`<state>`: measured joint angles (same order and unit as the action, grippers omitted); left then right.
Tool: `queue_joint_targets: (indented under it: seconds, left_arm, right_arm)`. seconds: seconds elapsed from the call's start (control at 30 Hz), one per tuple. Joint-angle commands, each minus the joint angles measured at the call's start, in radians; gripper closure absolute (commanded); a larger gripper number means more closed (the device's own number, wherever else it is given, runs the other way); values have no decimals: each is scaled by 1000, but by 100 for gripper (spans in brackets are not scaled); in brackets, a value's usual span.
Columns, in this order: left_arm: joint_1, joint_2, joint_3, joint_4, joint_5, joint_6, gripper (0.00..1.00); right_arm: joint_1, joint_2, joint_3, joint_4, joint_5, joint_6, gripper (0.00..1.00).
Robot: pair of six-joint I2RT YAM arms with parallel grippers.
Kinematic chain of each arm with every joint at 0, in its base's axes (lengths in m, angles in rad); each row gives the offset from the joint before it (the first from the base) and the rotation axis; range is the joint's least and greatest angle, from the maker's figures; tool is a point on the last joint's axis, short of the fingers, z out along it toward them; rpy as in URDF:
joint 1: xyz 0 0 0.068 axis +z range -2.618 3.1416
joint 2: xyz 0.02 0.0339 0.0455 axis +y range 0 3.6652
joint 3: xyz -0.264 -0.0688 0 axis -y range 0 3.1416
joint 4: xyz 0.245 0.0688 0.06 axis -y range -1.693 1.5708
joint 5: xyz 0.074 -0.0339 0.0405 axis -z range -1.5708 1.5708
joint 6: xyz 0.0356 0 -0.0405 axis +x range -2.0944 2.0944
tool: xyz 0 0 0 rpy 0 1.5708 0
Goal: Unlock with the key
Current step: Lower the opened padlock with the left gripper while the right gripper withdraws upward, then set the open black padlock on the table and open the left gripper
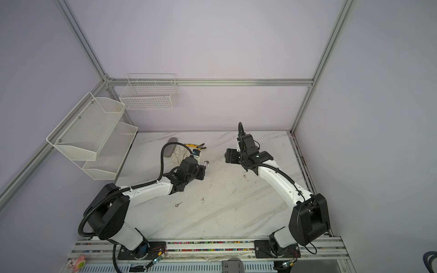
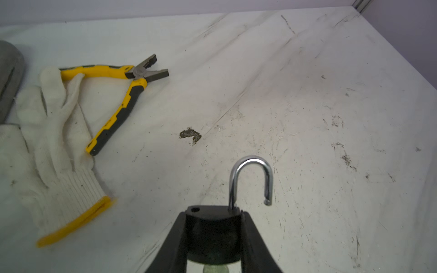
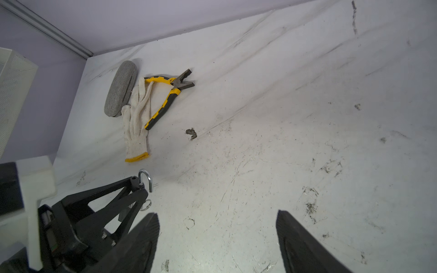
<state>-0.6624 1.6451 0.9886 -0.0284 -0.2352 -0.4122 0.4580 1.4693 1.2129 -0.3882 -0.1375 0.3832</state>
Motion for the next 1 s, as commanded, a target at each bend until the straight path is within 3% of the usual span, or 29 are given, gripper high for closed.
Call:
queue_joint_targets:
  seconds: [0.0, 0.3, 0.97]
  left_arm:
    - [0, 81, 205, -198, -46, -143, 100]
    - [9, 319, 475, -429, -157, -195, 100]
    - [36, 439, 559, -493, -104, -253, 98]
  right_arm:
    - [-19, -11, -44, 136, -59, 71, 19]
    - [-44, -28, -134, 223, -81, 86, 19]
    - [-60, -16, -150, 226, -70, 60, 19]
